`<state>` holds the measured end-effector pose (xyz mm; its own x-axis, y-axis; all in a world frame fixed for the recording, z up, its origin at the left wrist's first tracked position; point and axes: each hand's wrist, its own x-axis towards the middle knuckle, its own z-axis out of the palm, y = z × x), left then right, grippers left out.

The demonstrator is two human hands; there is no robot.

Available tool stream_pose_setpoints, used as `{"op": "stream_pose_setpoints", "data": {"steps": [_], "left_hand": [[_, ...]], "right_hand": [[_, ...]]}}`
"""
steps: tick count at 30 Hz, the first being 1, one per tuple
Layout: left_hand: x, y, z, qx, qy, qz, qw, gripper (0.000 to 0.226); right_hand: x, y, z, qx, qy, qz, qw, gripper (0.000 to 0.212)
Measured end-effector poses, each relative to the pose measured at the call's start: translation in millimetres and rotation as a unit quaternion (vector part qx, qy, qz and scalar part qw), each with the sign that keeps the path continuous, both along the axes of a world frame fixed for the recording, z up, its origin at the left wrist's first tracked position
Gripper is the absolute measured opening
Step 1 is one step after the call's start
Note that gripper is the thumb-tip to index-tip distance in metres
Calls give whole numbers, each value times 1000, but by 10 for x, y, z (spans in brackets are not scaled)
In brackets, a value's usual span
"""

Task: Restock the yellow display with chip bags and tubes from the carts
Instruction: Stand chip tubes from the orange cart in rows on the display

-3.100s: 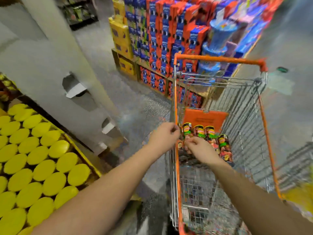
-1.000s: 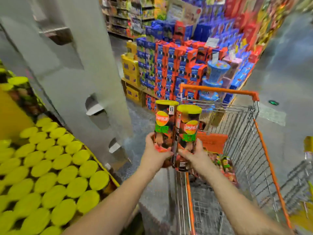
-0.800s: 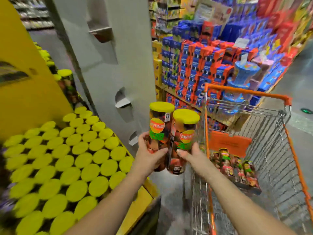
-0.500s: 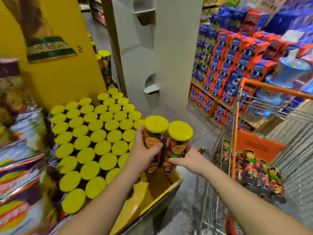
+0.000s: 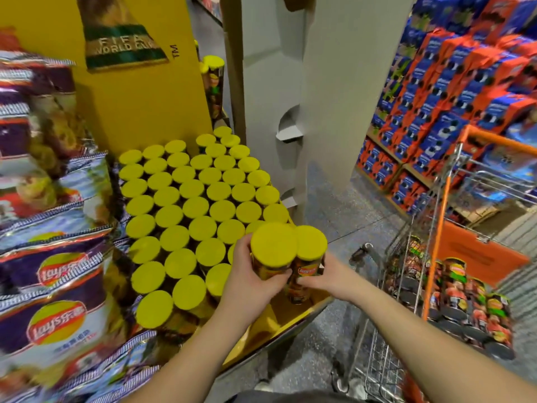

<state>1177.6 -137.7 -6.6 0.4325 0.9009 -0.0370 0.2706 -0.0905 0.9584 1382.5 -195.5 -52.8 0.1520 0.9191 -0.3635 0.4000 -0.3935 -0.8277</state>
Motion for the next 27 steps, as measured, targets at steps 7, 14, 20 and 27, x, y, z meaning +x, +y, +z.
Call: {"op": "stream_pose_setpoints", "data": {"steps": [7, 14, 20, 27], "left_hand": [[-89, -64, -6, 10, 12, -8, 1000, 77], [-95, 29, 56, 9, -25, 31, 999, 77], [-320, -92, -21, -13, -38, 58, 998, 70], [-309, -182, -457, -39, 61, 57, 996, 78]], "right_hand": [[-25, 14, -109, -12, -21, 8, 1000, 93], [-36, 125, -210, 9, -9, -42, 999, 79], [-12, 124, -289, 4, -4, -64, 998, 81], [-31, 119, -315, 7, -44, -58, 997, 76]]}}
